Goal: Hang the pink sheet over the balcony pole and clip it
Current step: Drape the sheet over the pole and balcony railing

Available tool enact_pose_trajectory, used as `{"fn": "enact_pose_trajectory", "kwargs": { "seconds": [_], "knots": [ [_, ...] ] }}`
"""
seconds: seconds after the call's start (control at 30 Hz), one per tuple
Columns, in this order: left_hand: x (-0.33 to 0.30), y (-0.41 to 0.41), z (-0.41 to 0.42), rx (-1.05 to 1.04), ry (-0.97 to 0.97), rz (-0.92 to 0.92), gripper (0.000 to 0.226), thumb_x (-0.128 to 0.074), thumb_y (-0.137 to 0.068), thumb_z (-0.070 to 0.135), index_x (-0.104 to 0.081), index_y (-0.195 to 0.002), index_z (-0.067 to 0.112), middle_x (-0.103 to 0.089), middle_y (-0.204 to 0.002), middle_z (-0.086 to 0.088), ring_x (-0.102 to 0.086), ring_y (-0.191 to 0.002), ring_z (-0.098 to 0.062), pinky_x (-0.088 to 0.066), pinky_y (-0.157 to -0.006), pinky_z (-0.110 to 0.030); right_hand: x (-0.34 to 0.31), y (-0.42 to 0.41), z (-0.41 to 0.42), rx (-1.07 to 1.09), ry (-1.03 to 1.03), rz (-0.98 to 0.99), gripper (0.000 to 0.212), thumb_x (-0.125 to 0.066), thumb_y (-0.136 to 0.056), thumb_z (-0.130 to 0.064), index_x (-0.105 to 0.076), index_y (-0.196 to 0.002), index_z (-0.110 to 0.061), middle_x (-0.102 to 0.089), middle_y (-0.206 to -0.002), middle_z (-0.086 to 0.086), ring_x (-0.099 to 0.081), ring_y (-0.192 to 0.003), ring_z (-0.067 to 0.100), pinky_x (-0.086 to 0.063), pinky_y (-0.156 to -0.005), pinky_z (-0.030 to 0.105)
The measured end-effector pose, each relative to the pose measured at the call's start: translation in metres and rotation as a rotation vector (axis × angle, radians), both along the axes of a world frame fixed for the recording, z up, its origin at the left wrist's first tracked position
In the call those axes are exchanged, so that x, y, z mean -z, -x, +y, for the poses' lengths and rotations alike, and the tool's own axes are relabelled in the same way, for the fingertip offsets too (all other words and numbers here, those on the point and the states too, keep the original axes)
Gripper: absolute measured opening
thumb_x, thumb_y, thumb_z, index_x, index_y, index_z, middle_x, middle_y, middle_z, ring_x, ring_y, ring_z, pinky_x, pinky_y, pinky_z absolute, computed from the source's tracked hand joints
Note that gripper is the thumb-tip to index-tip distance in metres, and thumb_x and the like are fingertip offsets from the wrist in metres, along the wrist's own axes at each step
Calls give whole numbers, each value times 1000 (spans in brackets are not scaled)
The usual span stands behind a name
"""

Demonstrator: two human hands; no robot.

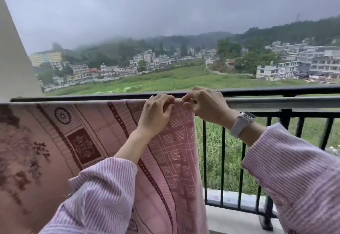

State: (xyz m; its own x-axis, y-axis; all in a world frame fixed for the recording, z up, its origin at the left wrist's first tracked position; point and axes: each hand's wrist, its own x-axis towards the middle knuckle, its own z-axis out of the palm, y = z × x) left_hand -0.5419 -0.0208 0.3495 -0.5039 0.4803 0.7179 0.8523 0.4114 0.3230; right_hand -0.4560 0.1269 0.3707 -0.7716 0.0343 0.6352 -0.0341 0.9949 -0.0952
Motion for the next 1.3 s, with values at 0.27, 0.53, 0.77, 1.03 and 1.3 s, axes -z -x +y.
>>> {"fn": "enact_pose_trajectory", "kwargs": {
  "seconds": [0.27,0.53,0.77,1.03,1.3],
  "knots": [
    [-1,-6,20,-11,-115,57,19,-58,-87,24,-68,-102,19,-69,-104,-1,-59,-101,-21,-38,-97,-44,-10,-7,15,-15,-37,88,9,-55,-86,-15,-56,-87,-6,-56,-89,7,-42,-77,14,-39,-79,29],
    [6,-20,36,-55,-23,172,30,-55,-88,24,-58,-117,22,-61,-120,5,-47,-120,-14,-3,-113,-45,16,-32,36,227,-100,331,5,-63,-78,-10,-60,-81,-7,-61,-83,9,-56,-77,27,-38,-77,39],
    [21,9,-12,-195,30,94,54,-56,-87,20,-35,-137,20,-29,-148,-4,-15,-140,-18,4,-115,-40,34,2,-21,153,-243,200,39,-58,-75,-21,-59,-112,-9,-54,-125,16,-45,-122,32,-19,-108,56],
    [71,49,-192,-481,-13,90,48,-60,-82,12,-48,-128,14,-43,-138,-11,-40,-127,-27,-23,-109,-54,72,78,-153,-161,-96,119,45,-41,-79,-19,-55,-122,-14,-49,-135,17,-39,-129,35,-28,-107,54],
    [153,88,-454,-760,30,-148,41,-58,-83,12,-53,-123,12,-53,-128,-9,-47,-120,-27,-34,-104,-44,160,172,-379,-427,70,-148,45,-43,-88,-14,-41,-133,-16,-34,-146,9,-26,-135,27,-30,-107,44]
  ]
}}
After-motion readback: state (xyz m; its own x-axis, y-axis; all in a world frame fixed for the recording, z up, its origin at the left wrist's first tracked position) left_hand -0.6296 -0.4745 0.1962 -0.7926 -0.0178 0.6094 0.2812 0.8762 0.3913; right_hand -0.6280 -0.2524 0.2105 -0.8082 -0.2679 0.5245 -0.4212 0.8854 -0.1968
